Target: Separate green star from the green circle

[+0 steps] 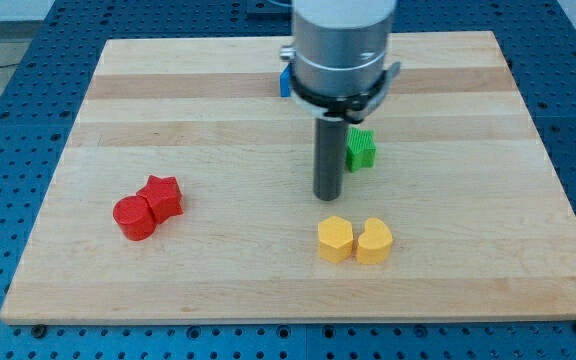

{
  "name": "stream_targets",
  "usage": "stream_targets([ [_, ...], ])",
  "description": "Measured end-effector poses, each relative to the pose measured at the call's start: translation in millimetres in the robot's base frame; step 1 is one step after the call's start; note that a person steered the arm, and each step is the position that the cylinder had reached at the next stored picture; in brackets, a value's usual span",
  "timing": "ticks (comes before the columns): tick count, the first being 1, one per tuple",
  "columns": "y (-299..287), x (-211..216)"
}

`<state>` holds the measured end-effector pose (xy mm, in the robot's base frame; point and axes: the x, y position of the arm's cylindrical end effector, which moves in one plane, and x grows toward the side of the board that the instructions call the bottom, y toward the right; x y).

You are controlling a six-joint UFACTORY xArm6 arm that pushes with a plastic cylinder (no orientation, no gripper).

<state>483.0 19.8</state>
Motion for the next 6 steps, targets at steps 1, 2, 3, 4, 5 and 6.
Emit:
stream_targets([
  [1,23,-23],
  [2,75,-38],
  [3,71,-49],
  [4,15,-48],
  [5,-2,-51],
  [6,35,-68],
])
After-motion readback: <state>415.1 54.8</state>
